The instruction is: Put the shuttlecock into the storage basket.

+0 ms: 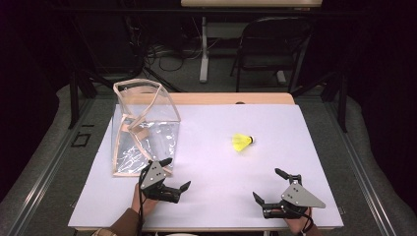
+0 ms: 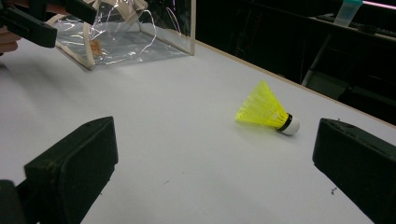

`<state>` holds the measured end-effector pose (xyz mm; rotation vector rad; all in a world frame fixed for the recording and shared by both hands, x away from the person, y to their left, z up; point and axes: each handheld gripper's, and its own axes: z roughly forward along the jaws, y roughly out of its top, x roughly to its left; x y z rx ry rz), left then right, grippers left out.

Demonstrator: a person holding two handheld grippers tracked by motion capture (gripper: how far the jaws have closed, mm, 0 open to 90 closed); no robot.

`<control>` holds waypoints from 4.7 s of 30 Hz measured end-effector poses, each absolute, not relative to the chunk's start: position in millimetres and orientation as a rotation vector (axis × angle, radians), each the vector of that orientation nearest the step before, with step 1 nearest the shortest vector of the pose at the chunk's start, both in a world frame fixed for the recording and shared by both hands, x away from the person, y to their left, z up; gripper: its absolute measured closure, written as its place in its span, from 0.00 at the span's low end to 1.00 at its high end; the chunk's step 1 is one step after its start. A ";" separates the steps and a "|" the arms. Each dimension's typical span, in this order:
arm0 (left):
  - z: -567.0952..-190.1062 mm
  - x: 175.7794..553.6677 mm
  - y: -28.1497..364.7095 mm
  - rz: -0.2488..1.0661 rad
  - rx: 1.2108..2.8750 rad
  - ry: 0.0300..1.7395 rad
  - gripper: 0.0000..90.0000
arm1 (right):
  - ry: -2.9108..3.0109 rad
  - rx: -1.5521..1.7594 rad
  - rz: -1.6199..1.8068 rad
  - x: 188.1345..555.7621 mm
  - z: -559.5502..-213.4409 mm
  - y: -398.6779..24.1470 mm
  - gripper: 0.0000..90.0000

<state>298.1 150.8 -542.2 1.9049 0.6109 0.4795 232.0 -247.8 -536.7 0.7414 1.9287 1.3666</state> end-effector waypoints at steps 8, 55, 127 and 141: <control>-538.2 311.7 129.6 0.458 1.924 0.594 0.00 | 1.929 0.743 1.370 231.6 -536.5 -247.2 0.00; -533.3 375.3 13.0 0.371 2.075 0.556 0.00 | 1.950 0.763 1.375 233.5 -538.8 -248.2 0.00; -555.7 414.5 -54.3 0.392 2.111 0.714 0.96 | 1.976 0.769 1.360 234.7 -539.8 -248.1 0.00; -552.6 420.1 -50.4 0.393 2.121 0.661 1.00 | 1.975 0.771 1.360 235.0 -540.1 -248.7 0.00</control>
